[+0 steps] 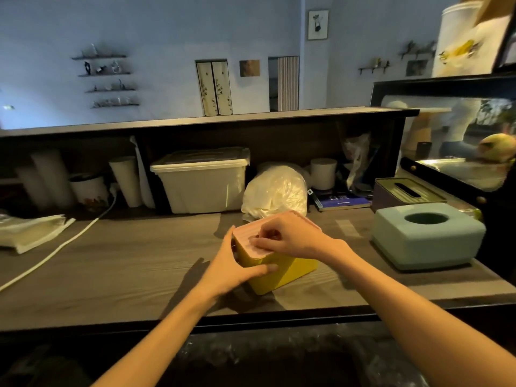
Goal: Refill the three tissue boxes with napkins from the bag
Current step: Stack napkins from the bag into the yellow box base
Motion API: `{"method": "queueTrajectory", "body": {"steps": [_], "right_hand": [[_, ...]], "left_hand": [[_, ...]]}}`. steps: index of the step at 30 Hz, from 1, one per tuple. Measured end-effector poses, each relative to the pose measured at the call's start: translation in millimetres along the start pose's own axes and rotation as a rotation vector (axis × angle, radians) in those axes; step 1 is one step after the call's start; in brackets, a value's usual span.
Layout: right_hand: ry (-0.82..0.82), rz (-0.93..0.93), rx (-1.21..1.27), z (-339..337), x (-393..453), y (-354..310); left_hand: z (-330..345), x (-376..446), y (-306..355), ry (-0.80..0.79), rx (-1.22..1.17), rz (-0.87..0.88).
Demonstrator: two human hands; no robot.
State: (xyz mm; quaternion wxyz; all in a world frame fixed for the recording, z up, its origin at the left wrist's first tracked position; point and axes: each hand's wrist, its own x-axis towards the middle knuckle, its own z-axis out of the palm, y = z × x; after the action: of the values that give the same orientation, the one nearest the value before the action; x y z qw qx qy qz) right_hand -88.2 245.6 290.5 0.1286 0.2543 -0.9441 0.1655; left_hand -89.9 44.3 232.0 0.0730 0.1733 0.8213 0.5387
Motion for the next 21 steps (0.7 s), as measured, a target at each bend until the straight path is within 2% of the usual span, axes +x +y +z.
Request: {"method": "queueTrajectory", "body": {"steps": [2,6,10,14,16,18,21], "right_hand": [[-0.038,0.028,-0.028,-1,2,-3],[-0.057,0.118,0.061,3,5,-4],[0.088,0.218,0.385,-14,13,-5],[0.112,0.150,0.340,-37,23,-6],[0.115,0.166,0.379,-38,26,-6],[0.125,0.186,0.473,-40,30,-9],[0.132,0.241,0.850,-55,37,-25]], "left_hand": [[6,4,-3,0.024,-0.024,0.034],[6,7,-2,-0.004,-0.085,-0.034],[5,11,1,-0.008,-0.145,-0.101],[4,17,6,-0.025,-0.089,-0.142],[0,15,7,-0.055,-0.072,-0.111],[-8,11,16,-0.009,-0.088,-0.067],[-24,11,45,0.145,-0.059,0.093]]}}
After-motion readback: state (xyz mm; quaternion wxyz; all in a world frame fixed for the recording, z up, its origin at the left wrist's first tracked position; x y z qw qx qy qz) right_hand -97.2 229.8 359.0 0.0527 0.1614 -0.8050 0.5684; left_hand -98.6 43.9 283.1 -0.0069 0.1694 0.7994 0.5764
